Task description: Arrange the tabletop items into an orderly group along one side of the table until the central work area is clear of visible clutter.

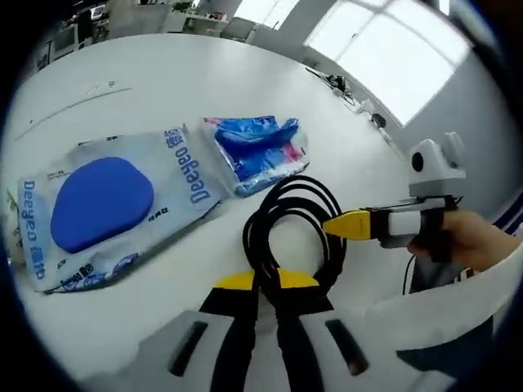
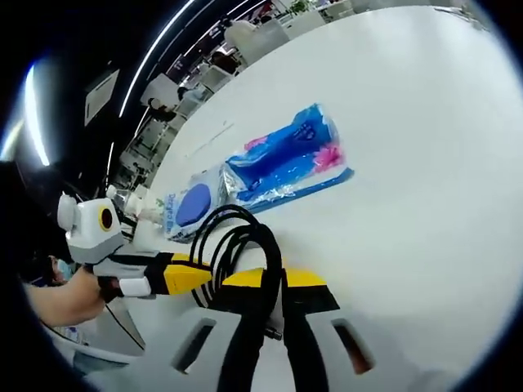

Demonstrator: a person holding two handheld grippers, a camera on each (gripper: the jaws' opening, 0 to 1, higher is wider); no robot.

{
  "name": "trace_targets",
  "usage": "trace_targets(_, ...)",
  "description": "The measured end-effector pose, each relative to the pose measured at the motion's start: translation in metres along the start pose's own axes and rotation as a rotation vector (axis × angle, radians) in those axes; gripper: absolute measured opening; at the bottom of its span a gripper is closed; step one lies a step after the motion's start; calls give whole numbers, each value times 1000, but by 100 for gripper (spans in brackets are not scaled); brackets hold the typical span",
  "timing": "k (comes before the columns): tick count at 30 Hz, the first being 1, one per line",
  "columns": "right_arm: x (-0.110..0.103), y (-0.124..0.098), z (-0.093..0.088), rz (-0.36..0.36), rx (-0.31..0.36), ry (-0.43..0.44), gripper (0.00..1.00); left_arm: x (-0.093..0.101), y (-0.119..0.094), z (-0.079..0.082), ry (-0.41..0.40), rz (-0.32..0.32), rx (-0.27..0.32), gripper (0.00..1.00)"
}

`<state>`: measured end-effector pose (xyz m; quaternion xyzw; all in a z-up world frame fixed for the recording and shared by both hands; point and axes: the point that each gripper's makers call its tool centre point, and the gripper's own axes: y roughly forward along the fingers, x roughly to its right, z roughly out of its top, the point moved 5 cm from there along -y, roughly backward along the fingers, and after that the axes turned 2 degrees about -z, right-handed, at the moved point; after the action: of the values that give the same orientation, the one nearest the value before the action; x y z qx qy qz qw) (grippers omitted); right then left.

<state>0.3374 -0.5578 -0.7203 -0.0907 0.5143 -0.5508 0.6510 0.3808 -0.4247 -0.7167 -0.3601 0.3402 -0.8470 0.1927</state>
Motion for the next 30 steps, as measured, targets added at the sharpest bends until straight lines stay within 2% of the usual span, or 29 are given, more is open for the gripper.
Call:
trace_targets(8,5,2,0,-8,7,36,5,-2,4,2,-22,6,8,4)
trace_targets(13,6,2,-1,-17,4,21,5,-2,6,2,-29,6,13,4)
trace_targets(21,6,1,-2,-25,2,-15,9,0,7,2,25,35,27,6)
trace_targets(25,4,-3,1,-25,25,-27,13,2,4,5,56,43,45,7)
trace_targets(27,3,-4,4,-17,40,-24,18,-2,2,7,106,74,61,6)
trace_targets(30,1,-6,6,-10,49,-32,29,0,-2,10,135,92,80,9)
